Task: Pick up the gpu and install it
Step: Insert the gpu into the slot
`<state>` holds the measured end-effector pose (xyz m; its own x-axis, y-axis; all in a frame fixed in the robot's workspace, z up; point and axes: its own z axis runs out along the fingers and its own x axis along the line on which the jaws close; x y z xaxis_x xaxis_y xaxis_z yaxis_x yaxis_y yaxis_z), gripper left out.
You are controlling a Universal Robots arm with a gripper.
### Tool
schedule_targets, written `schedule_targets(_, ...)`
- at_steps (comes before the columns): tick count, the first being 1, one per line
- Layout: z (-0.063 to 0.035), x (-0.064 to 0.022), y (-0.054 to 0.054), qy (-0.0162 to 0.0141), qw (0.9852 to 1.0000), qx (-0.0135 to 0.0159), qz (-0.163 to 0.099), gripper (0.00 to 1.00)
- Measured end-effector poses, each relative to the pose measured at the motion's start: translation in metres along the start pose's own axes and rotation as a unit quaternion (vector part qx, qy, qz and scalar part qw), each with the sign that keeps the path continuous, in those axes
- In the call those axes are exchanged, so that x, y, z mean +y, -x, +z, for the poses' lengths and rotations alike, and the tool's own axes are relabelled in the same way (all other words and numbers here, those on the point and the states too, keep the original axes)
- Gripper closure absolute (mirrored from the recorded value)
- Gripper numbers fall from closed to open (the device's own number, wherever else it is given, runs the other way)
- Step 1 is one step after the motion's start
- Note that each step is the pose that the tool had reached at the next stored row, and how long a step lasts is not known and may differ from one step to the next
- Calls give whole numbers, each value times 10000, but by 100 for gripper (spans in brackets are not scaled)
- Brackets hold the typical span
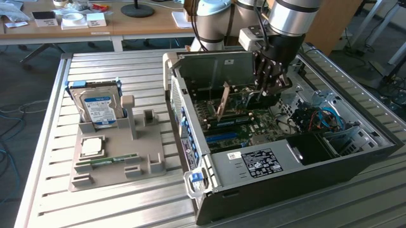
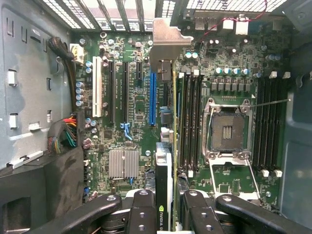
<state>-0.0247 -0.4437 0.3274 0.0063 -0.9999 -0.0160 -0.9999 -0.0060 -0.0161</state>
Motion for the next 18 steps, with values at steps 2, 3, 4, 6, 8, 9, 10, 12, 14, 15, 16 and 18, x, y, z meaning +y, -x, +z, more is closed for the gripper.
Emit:
schedule_targets(2,24,2,-1,1,10000,3,0,73)
schedule_targets(3,41,4,-1,1,10000,2,0,73)
schedule_targets(4,59,7,-1,1,10000,2,1,73)
schedule_targets(6,83,8,-2,1,10000,3,0,73)
schedule_targets(8,83,8,-2,1,10000,4,0,73)
schedule_targets(9,83,8,-2,1,10000,4,0,73)
schedule_targets(10,83,8,-2,1,10000,3,0,73)
schedule_targets(12,84,8,-2,1,10000,3,0,73)
schedule_targets(14,84,8,-2,1,10000,3,0,73)
schedule_targets(15,83,8,-2,1,10000,3,0,73)
schedule_targets(16,84,8,-1,1,10000,3,0,73)
schedule_targets(18,84,8,-2,1,10000,3,0,73)
